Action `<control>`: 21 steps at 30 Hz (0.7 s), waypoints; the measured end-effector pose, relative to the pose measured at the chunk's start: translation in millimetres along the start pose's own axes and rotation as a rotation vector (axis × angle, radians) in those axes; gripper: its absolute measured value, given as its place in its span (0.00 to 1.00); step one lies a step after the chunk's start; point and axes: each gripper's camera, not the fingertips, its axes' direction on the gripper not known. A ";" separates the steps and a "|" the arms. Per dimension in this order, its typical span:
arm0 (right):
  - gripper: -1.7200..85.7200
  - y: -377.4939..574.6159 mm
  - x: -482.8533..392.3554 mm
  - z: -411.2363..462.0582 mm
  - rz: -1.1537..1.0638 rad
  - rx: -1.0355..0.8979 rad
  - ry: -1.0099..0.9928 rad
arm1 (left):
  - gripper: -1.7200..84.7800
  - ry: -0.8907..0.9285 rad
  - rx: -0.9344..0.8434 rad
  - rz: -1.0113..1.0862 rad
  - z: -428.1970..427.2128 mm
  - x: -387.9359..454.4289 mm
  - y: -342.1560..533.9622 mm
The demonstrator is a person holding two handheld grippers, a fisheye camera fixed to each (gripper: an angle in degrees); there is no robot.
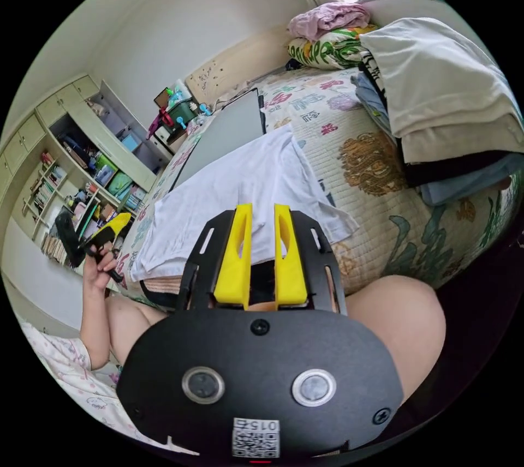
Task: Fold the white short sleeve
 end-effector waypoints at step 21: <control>0.14 -295.2 -8.2 88.4 0.217 -0.195 -0.109 | 0.13 -0.143 -0.300 0.169 190.3 181.4 -249.2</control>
